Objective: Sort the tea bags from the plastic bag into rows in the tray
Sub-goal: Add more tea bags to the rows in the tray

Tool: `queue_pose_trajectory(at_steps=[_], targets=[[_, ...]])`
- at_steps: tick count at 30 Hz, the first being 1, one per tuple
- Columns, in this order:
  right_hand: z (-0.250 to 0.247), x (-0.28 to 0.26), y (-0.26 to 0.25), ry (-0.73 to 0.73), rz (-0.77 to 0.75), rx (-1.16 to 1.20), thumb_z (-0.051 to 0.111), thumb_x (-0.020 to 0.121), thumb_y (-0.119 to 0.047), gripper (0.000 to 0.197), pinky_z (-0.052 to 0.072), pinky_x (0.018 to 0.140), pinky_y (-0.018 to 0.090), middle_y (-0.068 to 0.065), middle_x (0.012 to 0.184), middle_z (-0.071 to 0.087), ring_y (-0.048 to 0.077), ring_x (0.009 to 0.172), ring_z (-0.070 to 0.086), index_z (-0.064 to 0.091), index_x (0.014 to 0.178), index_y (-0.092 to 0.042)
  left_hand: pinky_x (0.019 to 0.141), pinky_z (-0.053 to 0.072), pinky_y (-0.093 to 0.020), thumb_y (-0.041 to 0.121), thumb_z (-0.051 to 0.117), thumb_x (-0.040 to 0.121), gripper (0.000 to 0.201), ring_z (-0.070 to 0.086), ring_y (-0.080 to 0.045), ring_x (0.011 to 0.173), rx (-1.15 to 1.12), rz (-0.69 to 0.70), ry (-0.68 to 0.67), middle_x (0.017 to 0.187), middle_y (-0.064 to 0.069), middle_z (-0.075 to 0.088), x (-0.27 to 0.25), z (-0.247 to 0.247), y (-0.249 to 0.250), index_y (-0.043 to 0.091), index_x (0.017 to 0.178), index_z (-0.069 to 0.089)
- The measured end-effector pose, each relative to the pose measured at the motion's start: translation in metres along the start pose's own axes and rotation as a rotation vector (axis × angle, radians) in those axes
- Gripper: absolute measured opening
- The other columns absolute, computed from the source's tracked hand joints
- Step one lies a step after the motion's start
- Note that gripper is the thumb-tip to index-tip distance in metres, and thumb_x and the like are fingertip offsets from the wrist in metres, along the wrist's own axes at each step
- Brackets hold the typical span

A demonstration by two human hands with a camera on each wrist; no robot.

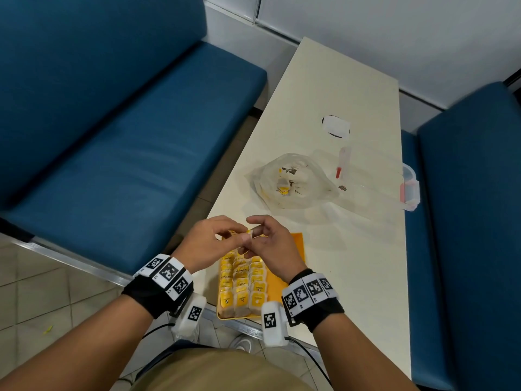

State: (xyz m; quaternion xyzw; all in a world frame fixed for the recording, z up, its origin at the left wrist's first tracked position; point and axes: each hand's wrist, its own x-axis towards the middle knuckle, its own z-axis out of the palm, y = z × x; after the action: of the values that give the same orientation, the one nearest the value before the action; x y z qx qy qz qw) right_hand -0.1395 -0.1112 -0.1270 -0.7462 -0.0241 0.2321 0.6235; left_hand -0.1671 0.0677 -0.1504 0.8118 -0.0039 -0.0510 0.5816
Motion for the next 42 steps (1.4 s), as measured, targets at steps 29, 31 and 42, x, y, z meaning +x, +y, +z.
queue_pose_trajectory(at_steps=[29, 31, 42], targets=[[0.006, 0.003, -0.001, 0.198, -0.309, -0.648, 0.060, 0.093, -0.013, 0.017, 0.051, 0.075, 0.021, 0.001, 0.096, 0.069, 0.012, 0.083, 0.062, 0.073, 0.104, -0.016, 0.071, 0.054, -0.031, 0.019, 0.070, 0.094, 0.011, 0.069, -0.013, 0.079, -0.164, -0.209, 0.115, 0.086, -0.001, 0.076, 0.011, 0.014, 0.012, 0.017, 0.087, 0.078], [0.001, 0.004, 0.002, 0.243, -0.282, -0.581, 0.063, 0.092, -0.010, 0.016, 0.047, 0.073, 0.012, -0.001, 0.095, 0.069, 0.007, 0.083, 0.062, 0.075, 0.101, -0.016, 0.075, 0.054, -0.027, 0.018, 0.074, 0.091, 0.005, 0.069, -0.009, 0.083, -0.136, -0.167, 0.116, 0.093, 0.004, 0.075, 0.011, 0.013, 0.008, 0.021, 0.093, 0.077], [-0.020, 0.004, -0.005, 0.214, -0.093, -0.169, 0.071, 0.085, 0.000, 0.014, 0.053, 0.068, 0.021, 0.002, 0.077, 0.072, 0.009, 0.070, 0.067, 0.073, 0.085, -0.014, 0.064, 0.047, -0.010, 0.021, 0.079, 0.087, 0.009, 0.065, 0.001, 0.072, -0.013, -0.100, 0.034, 0.076, 0.011, 0.074, 0.016, 0.019, 0.012, 0.028, 0.082, 0.076]])
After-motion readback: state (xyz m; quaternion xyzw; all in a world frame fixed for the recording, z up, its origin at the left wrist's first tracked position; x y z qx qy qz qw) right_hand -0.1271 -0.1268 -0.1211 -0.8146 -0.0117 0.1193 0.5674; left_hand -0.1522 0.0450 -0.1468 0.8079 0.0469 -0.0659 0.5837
